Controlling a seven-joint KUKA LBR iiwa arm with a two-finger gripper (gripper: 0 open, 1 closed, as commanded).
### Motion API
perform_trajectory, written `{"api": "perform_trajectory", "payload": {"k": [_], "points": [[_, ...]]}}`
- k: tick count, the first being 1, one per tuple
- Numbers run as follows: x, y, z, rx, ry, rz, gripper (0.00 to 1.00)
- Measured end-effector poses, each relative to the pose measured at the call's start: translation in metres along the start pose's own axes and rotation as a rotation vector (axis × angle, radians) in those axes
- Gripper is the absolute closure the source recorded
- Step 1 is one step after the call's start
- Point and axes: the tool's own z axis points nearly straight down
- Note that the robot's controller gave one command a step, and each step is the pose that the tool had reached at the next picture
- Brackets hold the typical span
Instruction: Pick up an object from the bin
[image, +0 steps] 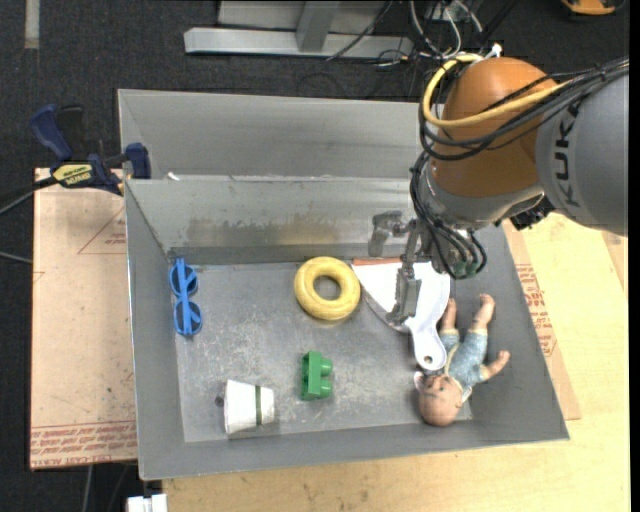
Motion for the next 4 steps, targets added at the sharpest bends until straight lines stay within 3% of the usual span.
{"api": "perform_trajectory", "payload": {"k": [1,2,4], "points": [[-0.001,0.0,-0.005,0.0,-0.008,0.0,0.0],[0.0,0.001,0.037,0.0,-0.014,-0.034,0.0],[0.005,-0.003,0.057,-0.002,0.003,-0.048,0.0]]}}
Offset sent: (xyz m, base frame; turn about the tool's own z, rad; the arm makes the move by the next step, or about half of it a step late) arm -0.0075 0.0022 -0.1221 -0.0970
